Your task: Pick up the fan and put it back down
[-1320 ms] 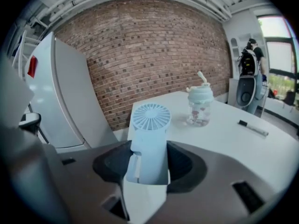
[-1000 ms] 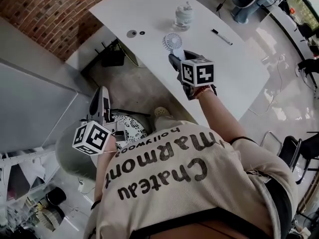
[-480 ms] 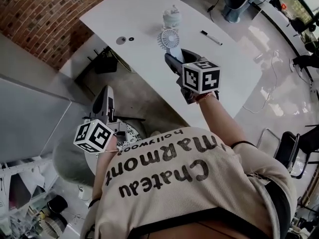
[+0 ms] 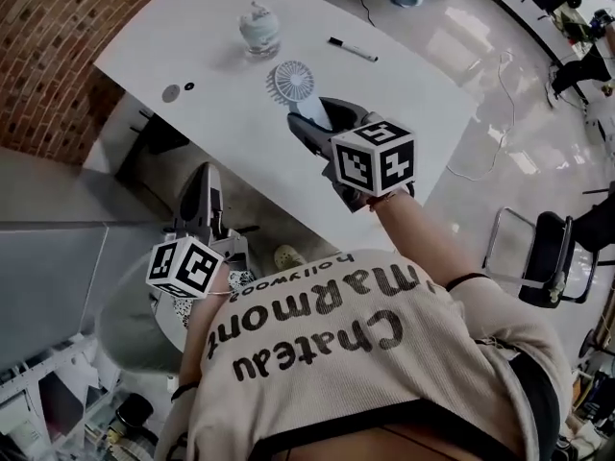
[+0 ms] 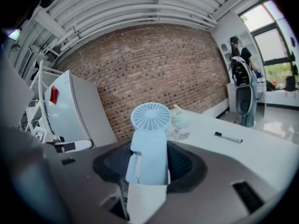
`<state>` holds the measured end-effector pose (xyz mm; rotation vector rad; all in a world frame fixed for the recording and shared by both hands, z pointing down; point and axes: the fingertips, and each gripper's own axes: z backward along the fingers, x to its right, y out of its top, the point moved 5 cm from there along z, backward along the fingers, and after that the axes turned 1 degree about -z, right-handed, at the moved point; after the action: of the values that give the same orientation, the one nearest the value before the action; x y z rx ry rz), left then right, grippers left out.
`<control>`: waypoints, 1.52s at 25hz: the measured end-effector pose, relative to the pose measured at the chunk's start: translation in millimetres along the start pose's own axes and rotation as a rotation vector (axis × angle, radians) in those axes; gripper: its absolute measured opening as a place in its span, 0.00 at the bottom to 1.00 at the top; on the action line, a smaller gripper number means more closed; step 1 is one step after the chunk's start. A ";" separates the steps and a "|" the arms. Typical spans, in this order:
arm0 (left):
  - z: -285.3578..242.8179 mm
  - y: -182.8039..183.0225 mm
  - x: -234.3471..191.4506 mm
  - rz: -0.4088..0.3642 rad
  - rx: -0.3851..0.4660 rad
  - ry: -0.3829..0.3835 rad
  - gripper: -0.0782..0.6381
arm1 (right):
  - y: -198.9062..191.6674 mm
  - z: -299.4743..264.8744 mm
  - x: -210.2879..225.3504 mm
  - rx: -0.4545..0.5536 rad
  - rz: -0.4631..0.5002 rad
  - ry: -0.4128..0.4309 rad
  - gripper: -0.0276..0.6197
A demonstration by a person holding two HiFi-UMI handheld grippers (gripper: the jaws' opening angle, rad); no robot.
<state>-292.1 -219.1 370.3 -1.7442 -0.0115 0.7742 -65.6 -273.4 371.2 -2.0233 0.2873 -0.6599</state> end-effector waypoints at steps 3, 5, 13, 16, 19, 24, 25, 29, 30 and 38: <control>-17.4 -19.7 16.1 -0.013 -0.043 -0.031 0.11 | -9.4 13.7 22.6 0.008 -0.025 -0.018 0.38; -27.6 -28.1 25.1 -0.019 -0.062 -0.039 0.11 | -16.7 21.8 36.5 0.008 -0.044 -0.033 0.38; -66.0 -55.7 85.7 -0.018 -0.094 -0.115 0.11 | -30.5 73.9 87.8 -0.003 -0.063 -0.103 0.38; -76.0 -63.8 106.0 -0.014 -0.100 -0.120 0.11 | -30.6 91.3 106.0 -0.006 -0.064 -0.116 0.38; -83.0 -69.8 124.2 -0.012 -0.086 -0.125 0.11 | -31.1 107.5 121.1 -0.011 -0.063 -0.120 0.38; -89.1 -80.3 156.4 -0.019 -0.079 -0.122 0.11 | -30.8 133.6 143.5 -0.012 -0.053 -0.119 0.38; -90.1 -83.2 162.4 -0.020 -0.077 -0.119 0.11 | -30.6 138.6 148.5 -0.011 -0.052 -0.117 0.38; -92.7 -93.6 182.3 -0.020 -0.064 -0.101 0.11 | -33.7 157.0 169.7 -0.017 -0.051 -0.117 0.38; -93.1 -96.0 186.7 -0.021 -0.060 -0.097 0.11 | -35.3 161.2 175.1 -0.019 -0.053 -0.118 0.38; -98.3 -123.7 215.2 -0.006 -0.040 -0.051 0.11 | -48.5 184.5 215.2 -0.056 -0.044 -0.116 0.38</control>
<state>-28.6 -178.6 383.4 -1.7611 -0.0673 0.8192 212.4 -211.6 411.1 -2.1183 0.1947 -0.5644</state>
